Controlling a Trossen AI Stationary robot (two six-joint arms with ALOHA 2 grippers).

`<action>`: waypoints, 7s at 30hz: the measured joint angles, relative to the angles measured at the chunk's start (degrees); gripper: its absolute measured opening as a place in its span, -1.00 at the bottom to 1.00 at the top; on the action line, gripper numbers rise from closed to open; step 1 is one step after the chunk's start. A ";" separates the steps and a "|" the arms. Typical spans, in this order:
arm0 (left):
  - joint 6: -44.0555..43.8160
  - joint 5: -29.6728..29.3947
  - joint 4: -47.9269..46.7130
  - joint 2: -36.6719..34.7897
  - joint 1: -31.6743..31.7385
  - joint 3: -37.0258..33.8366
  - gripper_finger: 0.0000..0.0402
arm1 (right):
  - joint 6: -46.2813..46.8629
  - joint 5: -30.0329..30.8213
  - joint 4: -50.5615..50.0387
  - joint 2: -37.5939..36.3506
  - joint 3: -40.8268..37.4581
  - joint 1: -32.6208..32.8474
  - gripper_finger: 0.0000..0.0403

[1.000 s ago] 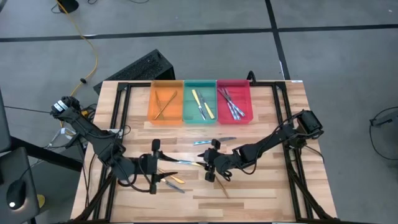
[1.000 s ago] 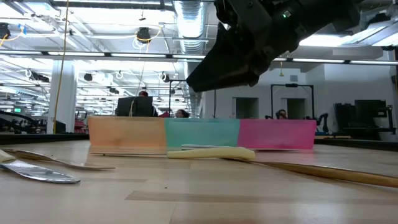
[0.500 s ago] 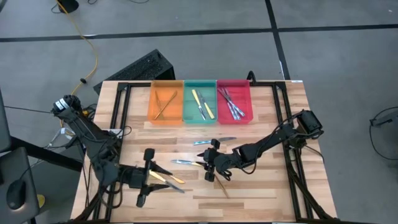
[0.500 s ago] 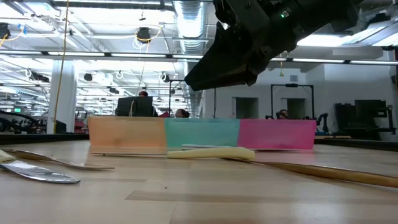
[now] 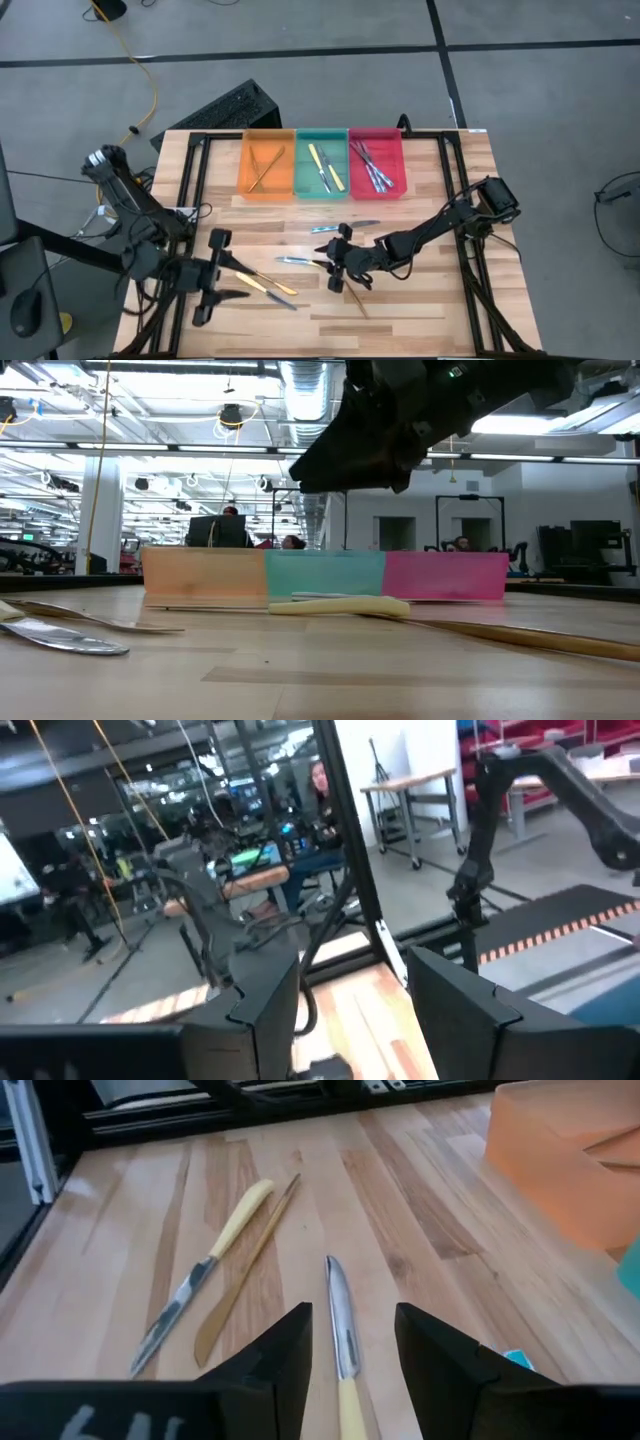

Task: Sort silverware by color (type)
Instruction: Put the yellow table knife into the blue bin

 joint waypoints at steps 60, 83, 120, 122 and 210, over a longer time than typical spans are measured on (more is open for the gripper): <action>-11.44 -5.65 14.33 -1.58 2.59 -17.80 -0.24 | 8.84 -0.01 9.10 15.20 0.04 -2.16 -0.67; -32.71 -22.90 33.70 -25.49 7.14 -53.16 -0.56 | 6.11 -10.89 20.57 15.08 6.67 -18.40 -0.65; -27.18 -33.52 34.06 -25.53 7.27 -53.16 -0.56 | -7.30 -9.35 -9.00 10.27 22.64 -30.65 -0.63; -22.74 -27.42 36.93 -25.55 7.29 -53.16 -0.56 | -7.30 -7.87 -11.30 8.78 22.45 -31.45 -0.63; -21.83 5.88 7.15 -62.17 7.29 -54.12 -0.56 | 7.08 2.80 -18.24 13.22 13.88 -37.23 -0.62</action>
